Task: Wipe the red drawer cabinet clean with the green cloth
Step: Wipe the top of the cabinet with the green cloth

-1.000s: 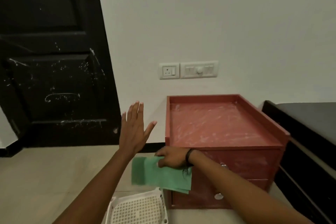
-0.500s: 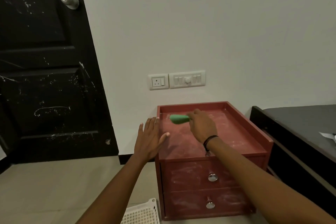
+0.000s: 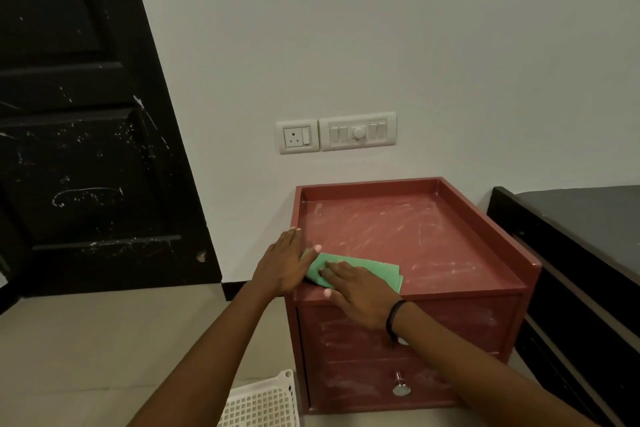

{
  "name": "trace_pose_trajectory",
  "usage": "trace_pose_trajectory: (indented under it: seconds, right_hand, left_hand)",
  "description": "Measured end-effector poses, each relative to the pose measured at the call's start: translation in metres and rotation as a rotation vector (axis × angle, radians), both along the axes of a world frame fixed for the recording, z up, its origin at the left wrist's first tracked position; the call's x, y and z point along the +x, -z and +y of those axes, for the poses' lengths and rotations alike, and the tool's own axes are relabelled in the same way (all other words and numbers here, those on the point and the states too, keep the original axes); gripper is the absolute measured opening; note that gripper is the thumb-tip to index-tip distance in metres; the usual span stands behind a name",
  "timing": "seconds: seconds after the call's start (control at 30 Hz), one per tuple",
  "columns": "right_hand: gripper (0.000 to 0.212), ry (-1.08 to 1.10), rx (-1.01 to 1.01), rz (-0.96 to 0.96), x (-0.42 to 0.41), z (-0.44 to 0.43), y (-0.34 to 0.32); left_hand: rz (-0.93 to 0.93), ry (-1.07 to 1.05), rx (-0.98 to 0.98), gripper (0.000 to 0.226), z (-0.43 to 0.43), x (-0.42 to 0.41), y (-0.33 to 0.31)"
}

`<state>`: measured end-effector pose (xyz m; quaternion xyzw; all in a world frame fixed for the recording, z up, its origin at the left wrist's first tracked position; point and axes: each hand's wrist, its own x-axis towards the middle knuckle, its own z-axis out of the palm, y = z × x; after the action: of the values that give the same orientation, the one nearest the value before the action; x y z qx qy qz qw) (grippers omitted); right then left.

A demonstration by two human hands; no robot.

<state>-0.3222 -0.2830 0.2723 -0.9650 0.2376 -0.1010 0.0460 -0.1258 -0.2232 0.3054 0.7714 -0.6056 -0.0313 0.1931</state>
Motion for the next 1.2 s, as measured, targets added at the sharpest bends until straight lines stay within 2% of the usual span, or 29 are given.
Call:
trace_pose_trajectory:
  seconds: [0.13, 0.3, 0.5, 0.7, 0.8, 0.97, 1.07, 1.2]
  right_hand:
    - [0.084, 0.000, 0.062, 0.038, 0.003, -0.004, -0.008]
    - [0.091, -0.040, 0.080, 0.015, 0.001, -0.008, -0.005]
    - [0.078, -0.036, 0.185, 0.033, 0.003, -0.007, -0.012]
    - [0.059, 0.007, 0.077, 0.043, 0.025, -0.013, -0.003]
    - [0.061, 0.027, 0.046, 0.035, 0.031, -0.010, 0.003]
    - [0.059, 0.019, 0.124, 0.033, 0.027, -0.008, -0.002]
    - [0.054, -0.011, 0.170, 0.050, 0.041, -0.031, -0.014]
    - [0.047, -0.022, 0.201, -0.024, 0.080, -0.088, -0.019]
  left_hand:
    - [0.040, 0.005, 0.070, 0.082, -0.001, 0.001, -0.003]
    - [0.078, -0.028, 0.121, 0.083, -0.012, 0.002, -0.014]
    - [0.142, -0.062, 0.167, 0.081, -0.033, -0.006, -0.025]
    - [0.143, -0.046, 0.085, 0.082, -0.051, 0.007, -0.008]
    - [0.125, -0.044, 0.075, 0.086, -0.053, 0.009, -0.004]
    - [0.089, -0.028, 0.087, 0.087, -0.051, 0.006, -0.006]
    - [0.110, -0.017, 0.088, 0.088, -0.049, 0.006, -0.007]
    - [0.115, -0.006, 0.092, 0.094, -0.050, 0.007, -0.007]
